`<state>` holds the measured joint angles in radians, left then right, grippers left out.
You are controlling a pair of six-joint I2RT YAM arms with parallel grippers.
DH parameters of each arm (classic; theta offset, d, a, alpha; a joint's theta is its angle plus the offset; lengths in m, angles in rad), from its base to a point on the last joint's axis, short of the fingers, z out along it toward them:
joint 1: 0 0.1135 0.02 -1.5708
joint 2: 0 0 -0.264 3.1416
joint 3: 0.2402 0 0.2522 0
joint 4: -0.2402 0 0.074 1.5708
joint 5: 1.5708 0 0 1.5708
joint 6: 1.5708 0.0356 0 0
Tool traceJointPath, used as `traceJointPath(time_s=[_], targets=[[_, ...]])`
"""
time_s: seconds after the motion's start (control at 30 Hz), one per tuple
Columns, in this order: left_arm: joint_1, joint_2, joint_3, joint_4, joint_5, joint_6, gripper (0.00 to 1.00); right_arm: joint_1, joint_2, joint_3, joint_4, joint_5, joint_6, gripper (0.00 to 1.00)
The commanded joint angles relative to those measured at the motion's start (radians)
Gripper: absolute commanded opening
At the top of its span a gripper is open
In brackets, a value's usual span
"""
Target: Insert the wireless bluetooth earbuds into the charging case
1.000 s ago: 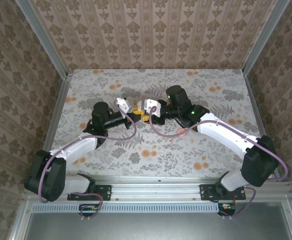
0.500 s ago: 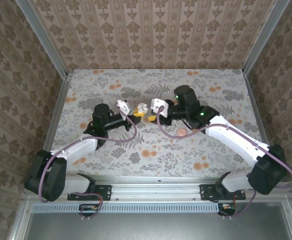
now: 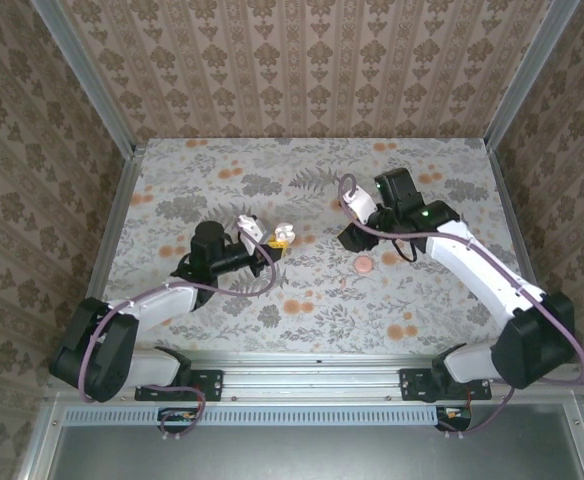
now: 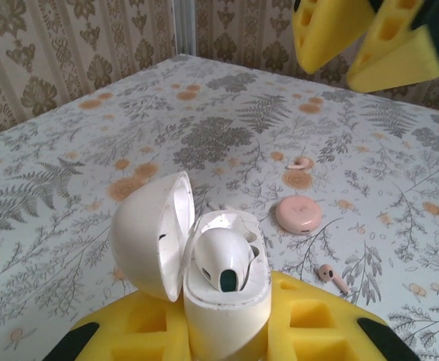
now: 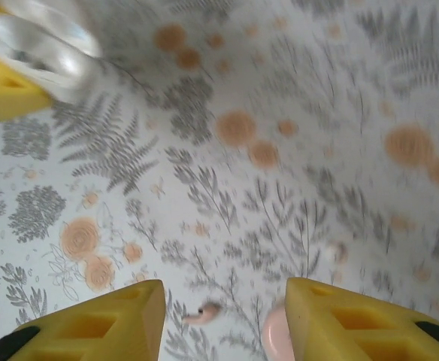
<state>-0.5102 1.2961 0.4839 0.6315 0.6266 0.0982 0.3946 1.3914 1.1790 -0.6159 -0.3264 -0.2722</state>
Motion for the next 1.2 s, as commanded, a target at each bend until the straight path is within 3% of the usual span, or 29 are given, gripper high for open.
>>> traceJointPath(time_s=[0.0,0.3,0.53,1.17], targets=[[-0.005,-0.007,-0.024,0.025,-0.038,-0.012,0.1,-0.034,0.076,0.079,-0.144,0.028,0.182,0.46],[-0.007,-0.038,-0.062,0.035,-0.082,-0.037,0.11,-0.103,0.354,0.261,-0.231,0.037,0.486,0.46],[-0.006,-0.061,-0.064,-0.001,-0.103,-0.012,0.1,-0.117,0.53,0.398,-0.288,0.186,0.684,0.43],[-0.002,-0.014,-0.048,0.013,-0.09,-0.017,0.1,-0.121,0.824,0.594,-0.306,0.15,0.749,0.36]])
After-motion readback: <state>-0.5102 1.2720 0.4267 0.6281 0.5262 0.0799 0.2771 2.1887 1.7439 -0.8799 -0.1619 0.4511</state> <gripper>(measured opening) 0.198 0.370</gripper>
